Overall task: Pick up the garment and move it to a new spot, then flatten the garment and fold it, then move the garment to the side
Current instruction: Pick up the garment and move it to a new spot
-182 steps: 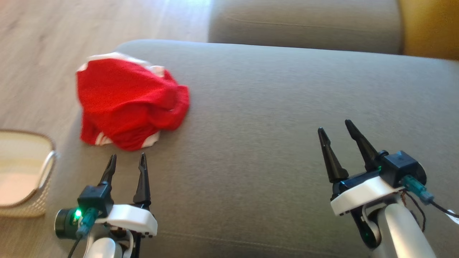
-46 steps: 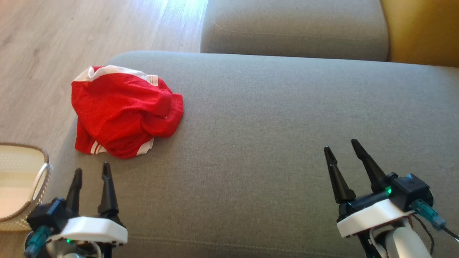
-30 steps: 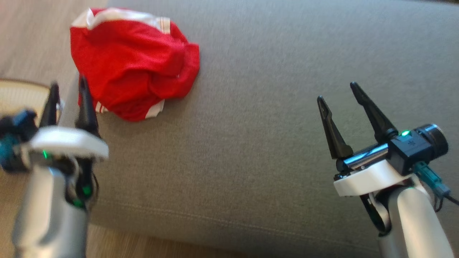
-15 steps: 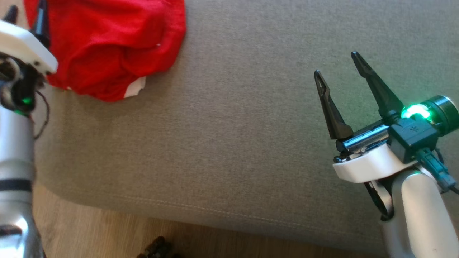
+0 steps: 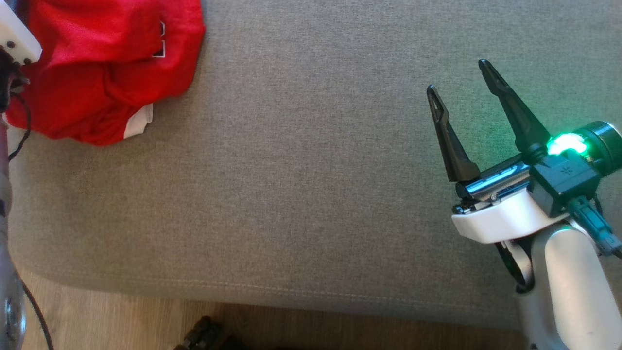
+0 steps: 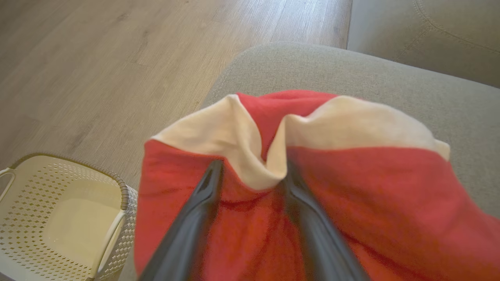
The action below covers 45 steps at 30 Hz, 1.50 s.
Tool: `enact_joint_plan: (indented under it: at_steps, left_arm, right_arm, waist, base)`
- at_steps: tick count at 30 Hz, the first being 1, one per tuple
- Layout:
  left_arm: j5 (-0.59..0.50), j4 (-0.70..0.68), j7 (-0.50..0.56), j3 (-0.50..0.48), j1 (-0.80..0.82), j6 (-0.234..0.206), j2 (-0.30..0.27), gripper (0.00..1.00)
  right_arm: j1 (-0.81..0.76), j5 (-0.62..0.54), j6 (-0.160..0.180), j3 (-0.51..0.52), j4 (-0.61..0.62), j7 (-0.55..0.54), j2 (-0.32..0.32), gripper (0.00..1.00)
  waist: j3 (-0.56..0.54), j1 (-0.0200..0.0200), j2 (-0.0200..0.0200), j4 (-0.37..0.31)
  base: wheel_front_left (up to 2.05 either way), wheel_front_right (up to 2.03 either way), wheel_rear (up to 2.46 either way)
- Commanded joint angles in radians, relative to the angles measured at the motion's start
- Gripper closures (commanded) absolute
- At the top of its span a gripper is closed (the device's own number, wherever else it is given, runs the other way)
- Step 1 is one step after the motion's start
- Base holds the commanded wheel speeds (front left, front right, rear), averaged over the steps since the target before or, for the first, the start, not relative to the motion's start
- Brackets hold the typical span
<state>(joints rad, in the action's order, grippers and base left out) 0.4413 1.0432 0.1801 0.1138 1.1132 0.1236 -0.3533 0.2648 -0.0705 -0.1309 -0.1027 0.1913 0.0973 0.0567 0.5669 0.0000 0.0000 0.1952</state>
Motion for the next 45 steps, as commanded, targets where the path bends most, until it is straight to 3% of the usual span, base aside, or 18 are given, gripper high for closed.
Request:
enact_joint_plan:
  at_steps: [1, 8, 14, 22, 29, 35, 45]
  left_arm:
    - [-0.005, -0.009, -0.007, -0.015, 0.04, 0.002, -0.077, 1.0]
    - [-0.033, 0.026, -0.13, 0.027, 0.055, 0.005, -0.098, 1.0]
    - [-0.037, 0.009, -0.296, 0.028, 0.058, 0.006, -0.117, 1.0]
    - [-0.016, -0.154, -0.429, 0.043, 0.038, 0.007, -0.093, 1.0]
    - [0.043, -0.402, -0.428, 0.075, -0.044, 0.007, -0.07, 1.0]
    - [0.102, -0.623, -0.327, 0.102, -0.121, 0.004, -0.038, 1.0]
    - [0.147, -0.915, -0.159, 0.159, -0.178, -0.057, 0.027, 1.0]
  right_arm:
    - [0.018, 0.003, 0.0, -0.025, 0.03, 0.01, -0.006, 0.0]
    - [0.019, 0.003, 0.0, -0.024, -0.006, 0.027, -0.006, 0.0]
    - [0.012, 0.025, 0.0, -0.021, -0.054, 0.055, -0.006, 0.0]
    - [-0.017, 0.089, 0.0, -0.004, -0.147, 0.11, -0.006, 0.0]
    - [-0.046, 0.142, 0.0, -0.001, -0.209, 0.142, -0.006, 0.0]
    - [-0.052, 0.184, 0.0, 0.0, -0.238, 0.158, -0.006, 0.0]
    - [-0.026, 0.215, 0.0, 0.004, -0.224, 0.164, -0.006, 0.0]
  waist:
    - [0.002, 0.0, 0.0, -0.004]
    - [-0.024, 0.0, 0.0, -0.008]
    - [-0.103, 0.0, 0.0, -0.009]
    - [-0.265, 0.0, 0.0, -0.02]
    - [-0.379, 0.0, 0.0, -0.061]
    - [-0.439, 0.0, 0.0, -0.135]
    - [-0.421, 0.0, 0.0, -0.289]
  base:
    - [0.0, 0.0, 0.0]
    - [0.0, 0.0, 0.0]
    - [0.0, 0.0, 0.0]
    - [0.0, 0.0, 0.0]
    - [0.0, 0.0, 0.0]
    - [0.0, 0.0, 0.0]
    - [0.0, 0.0, 0.0]
